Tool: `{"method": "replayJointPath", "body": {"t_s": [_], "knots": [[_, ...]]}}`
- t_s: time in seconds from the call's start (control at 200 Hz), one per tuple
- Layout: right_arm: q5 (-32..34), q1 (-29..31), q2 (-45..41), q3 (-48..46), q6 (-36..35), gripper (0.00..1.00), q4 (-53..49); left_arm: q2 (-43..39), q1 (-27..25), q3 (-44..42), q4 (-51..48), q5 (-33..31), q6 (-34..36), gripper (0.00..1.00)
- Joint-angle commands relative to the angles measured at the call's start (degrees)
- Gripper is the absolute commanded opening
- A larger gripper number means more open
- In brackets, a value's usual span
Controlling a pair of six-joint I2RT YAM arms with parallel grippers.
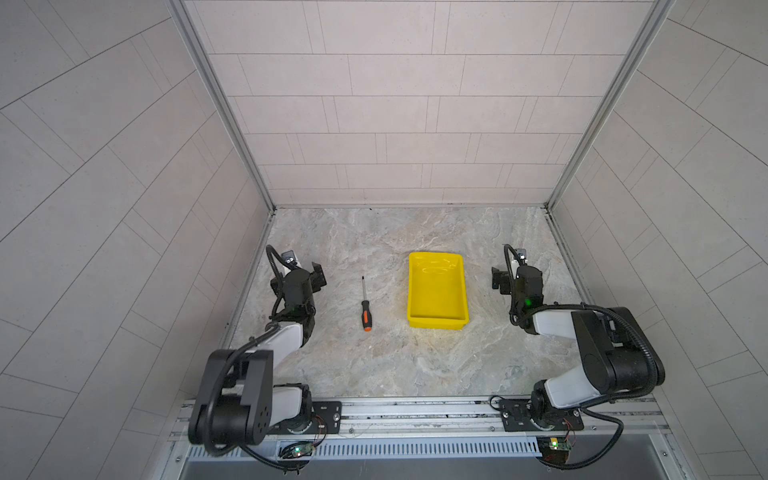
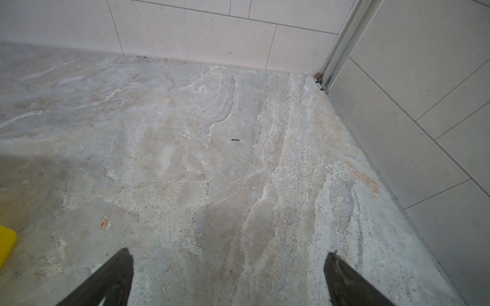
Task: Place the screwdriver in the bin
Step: 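Reach the left gripper over the screwdriver handle while the right arm lifts aside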
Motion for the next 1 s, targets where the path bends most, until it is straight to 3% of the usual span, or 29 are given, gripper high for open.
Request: {"method": "replayJointPath", "body": {"t_s": [0.0, 0.07, 0.135, 0.285, 0.44, 0.666, 0.786, 0.996], "knots": [[-0.2, 0.0, -5.4, 7.3, 2.9, 1.0, -17.9, -7.4, -0.2, 8.3, -25.1, -1.2, -9.6, 1.0], [-2.6, 0.1, -7.2, 14.3, 5.3, 1.0, -29.9, -11.4, -0.2, 12.1, -32.6, 4.8, -9.8, 1.0], [-6.6, 0.3, -10.0, 16.2, 6.7, 1.0, -35.1, -15.0, -0.1, 14.8, -38.5, 8.9, -13.1, 1.0], [-11.8, 0.7, -20.6, 14.9, 13.2, 1.0, -41.5, -20.2, -0.2, 20.2, -55.7, 10.5, -23.8, 1.0], [-23.0, 0.9, -32.4, 15.3, 13.0, 1.0, -53.5, -20.8, -1.0, 22.7, -64.3, 17.2, -26.4, 1.0], [-32.3, 1.1, -46.0, 12.0, 16.1, 1.0, -67.5, -15.0, -14.7, 25.5, -73.7, 12.3, -33.0, 1.0], [-32.2, 1.1, -51.8, 11.4, 20.1, 1.0, -77.1, -11.2, -22.3, 24.1, -72.3, 10.1, -37.2, 1.0], [-32.4, 1.2, -57.2, 9.0, 26.8, 1.0, -83.0, -0.9, -26.8, 25.1, -69.3, 11.7, -37.6, 1.0]]}}
